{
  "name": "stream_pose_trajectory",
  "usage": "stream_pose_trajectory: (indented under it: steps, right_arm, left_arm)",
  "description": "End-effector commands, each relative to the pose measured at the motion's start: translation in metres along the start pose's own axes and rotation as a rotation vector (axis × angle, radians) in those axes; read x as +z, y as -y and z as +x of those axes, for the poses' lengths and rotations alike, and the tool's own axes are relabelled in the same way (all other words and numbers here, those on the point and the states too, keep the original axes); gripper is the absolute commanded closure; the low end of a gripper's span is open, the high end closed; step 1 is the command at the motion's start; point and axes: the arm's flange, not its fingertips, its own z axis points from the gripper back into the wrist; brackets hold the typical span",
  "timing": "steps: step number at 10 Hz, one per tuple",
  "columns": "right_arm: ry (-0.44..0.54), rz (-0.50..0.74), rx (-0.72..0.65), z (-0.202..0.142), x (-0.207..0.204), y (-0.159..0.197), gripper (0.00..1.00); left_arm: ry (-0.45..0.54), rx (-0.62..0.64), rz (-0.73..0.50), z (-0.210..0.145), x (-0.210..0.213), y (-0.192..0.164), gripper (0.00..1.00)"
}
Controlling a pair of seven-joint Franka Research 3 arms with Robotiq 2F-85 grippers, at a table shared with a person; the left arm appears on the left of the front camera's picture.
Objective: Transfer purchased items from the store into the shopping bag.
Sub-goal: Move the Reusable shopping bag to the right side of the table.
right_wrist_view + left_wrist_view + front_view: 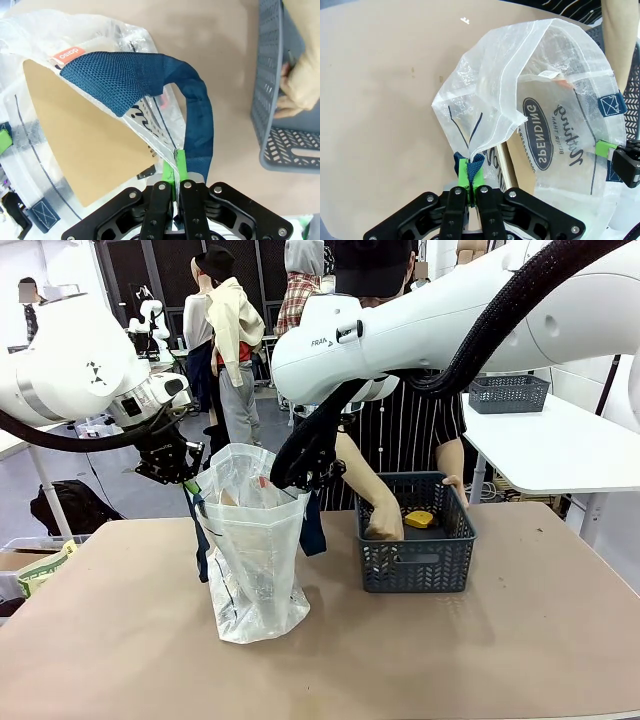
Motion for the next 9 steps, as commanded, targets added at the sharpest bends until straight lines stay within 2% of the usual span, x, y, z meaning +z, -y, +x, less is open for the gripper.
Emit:
stream_pose_trajectory:
  steps: [1,9]
  right_arm:
    - [-0.009,0.005,-0.006,-0.0013,-0.0015,0.0021,1.0]
    - [-0.009,0.005,-0.006,-0.0013,-0.0015,0.0021,1.0]
  left_arm:
    - [0.001,-0.001,-0.001,-0.0003,0.0008,-0.0002,1.0]
    - [0.001,-0.001,-0.001,-0.0003,0.0008,-0.0002,1.0]
